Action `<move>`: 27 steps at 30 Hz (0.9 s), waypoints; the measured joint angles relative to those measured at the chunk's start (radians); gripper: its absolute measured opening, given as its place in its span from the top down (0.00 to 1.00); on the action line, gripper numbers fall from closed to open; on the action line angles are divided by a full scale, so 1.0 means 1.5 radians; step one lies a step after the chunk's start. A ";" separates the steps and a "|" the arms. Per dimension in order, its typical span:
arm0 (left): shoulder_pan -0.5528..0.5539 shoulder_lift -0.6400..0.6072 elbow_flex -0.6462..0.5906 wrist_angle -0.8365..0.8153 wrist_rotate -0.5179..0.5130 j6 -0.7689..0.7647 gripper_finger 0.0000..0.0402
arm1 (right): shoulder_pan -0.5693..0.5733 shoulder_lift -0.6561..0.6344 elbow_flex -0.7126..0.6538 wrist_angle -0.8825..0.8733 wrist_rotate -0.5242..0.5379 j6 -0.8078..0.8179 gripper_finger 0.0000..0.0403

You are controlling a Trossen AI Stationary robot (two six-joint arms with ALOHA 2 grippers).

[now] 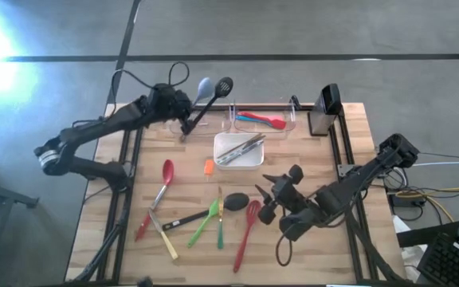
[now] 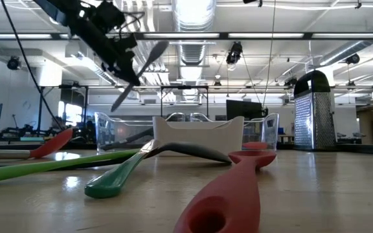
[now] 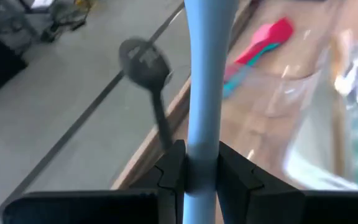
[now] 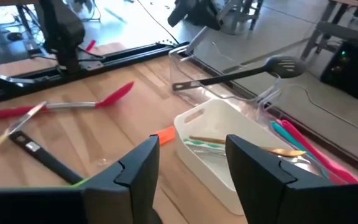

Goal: Pick & Place Kitchen Items
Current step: Put the blue serving spoon into the left transparent bin

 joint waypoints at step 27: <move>0.063 0.236 0.045 -0.038 0.014 -0.017 0.85 | -0.029 -0.003 -0.044 -0.017 -0.004 0.018 0.56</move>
